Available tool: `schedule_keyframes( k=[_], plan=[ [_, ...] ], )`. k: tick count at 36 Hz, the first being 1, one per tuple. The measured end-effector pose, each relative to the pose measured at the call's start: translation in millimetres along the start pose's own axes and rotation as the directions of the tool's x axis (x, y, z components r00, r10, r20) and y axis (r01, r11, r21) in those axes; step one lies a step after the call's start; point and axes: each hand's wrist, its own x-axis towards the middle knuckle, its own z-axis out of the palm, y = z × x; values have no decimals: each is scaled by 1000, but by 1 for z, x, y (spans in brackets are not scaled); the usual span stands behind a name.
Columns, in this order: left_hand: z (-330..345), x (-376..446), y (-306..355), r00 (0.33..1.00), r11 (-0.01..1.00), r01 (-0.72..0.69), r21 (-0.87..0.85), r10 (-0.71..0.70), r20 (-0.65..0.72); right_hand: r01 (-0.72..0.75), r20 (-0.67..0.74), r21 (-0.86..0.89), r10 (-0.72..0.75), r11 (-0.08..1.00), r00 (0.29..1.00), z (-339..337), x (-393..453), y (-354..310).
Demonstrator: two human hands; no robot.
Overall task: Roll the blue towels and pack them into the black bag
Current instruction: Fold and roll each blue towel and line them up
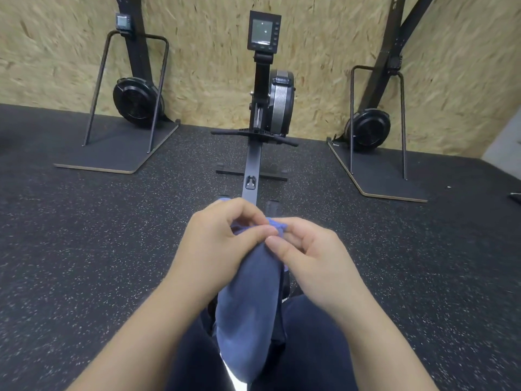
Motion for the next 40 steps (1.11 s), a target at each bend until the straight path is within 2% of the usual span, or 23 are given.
schedule_keyframes(
  k=[3,7,11,14,16,20,23,26,29,32,36,40],
  plan=[
    [-1,2,2,999,999,-43,-6,43,3,32,-97,28,-29,999,995,-2,3,0],
    [-11,8,-9,993,999,-37,5,37,115,78,-150,24,-74,997,986,-5,7,-3],
    [-22,16,-18,979,984,-99,149,70,190,112,-176,-29,-116,993,978,-12,16,-6],
    [-26,21,-27,966,933,-186,308,117,231,132,-212,-94,-150,987,966,-19,26,-6],
    [-29,26,-34,961,918,-173,357,79,263,133,-231,-99,-153,986,961,-23,34,-4],
    [-34,38,-52,936,836,-284,469,136,325,120,-235,-84,-137,989,962,-32,51,-2],
    [-38,48,-64,934,786,-288,547,105,342,106,-213,-96,-124,990,969,-38,62,1],
    [-44,62,-71,923,718,-356,598,170,345,58,-196,-130,-83,990,977,-44,72,5],
    [-49,74,-72,933,740,-325,589,150,326,-20,-223,-347,-62,938,973,-50,82,18],
    [-45,78,-72,929,789,-320,524,153,336,-117,-305,-572,-78,811,949,-50,90,39],
    [-32,74,-69,942,936,-224,271,137,306,-161,-414,-530,-88,833,906,-39,92,52],
    [-25,69,-79,956,966,-153,208,91,280,-194,-385,-432,15,881,923,-27,92,62]
  ],
)
